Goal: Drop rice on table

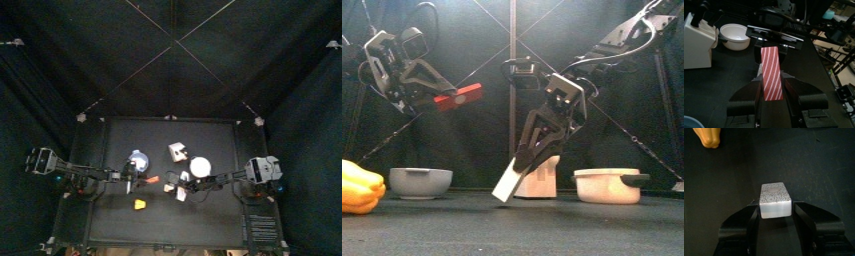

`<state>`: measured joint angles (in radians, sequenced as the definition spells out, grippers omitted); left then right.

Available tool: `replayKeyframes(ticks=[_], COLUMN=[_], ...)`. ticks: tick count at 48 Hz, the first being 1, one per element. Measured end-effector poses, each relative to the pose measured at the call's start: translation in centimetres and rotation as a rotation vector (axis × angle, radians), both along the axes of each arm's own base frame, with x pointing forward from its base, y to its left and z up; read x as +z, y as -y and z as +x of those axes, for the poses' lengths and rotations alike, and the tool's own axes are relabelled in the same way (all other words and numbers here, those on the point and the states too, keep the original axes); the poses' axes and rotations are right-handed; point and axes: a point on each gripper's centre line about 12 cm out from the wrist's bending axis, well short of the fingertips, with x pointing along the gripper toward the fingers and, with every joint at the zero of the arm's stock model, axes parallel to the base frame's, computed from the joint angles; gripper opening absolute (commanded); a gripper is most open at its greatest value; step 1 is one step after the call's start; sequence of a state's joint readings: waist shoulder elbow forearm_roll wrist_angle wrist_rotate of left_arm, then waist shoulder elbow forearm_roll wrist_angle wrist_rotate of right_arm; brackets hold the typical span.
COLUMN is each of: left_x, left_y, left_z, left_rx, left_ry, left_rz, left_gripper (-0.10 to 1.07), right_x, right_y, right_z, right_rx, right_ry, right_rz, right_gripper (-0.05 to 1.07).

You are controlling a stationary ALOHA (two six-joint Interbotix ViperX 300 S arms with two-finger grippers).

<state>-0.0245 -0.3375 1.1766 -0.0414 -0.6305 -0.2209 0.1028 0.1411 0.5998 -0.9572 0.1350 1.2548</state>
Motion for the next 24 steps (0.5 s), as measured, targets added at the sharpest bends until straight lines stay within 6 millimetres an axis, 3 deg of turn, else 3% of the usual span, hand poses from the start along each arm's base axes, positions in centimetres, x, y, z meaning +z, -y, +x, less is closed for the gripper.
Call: replayKeyframes(ticks=[9,24], left_x=[-0.07,-0.07], left_y=[-0.04,-0.04], left_z=[-0.04,-0.04], left_rx=[0.001,0.001], left_ry=[-0.003,-0.003], left_rz=[0.0,0.0], left_gripper=[0.49,0.49], right_x=[-0.25,-0.49], right_y=[0.37,-0.19], right_z=[-0.35,-0.84], right_rx=[-0.044,-0.057], right_ry=[-0.034,-0.071], right_rz=[-0.025,-0.067], right_gripper=[1.03,1.04])
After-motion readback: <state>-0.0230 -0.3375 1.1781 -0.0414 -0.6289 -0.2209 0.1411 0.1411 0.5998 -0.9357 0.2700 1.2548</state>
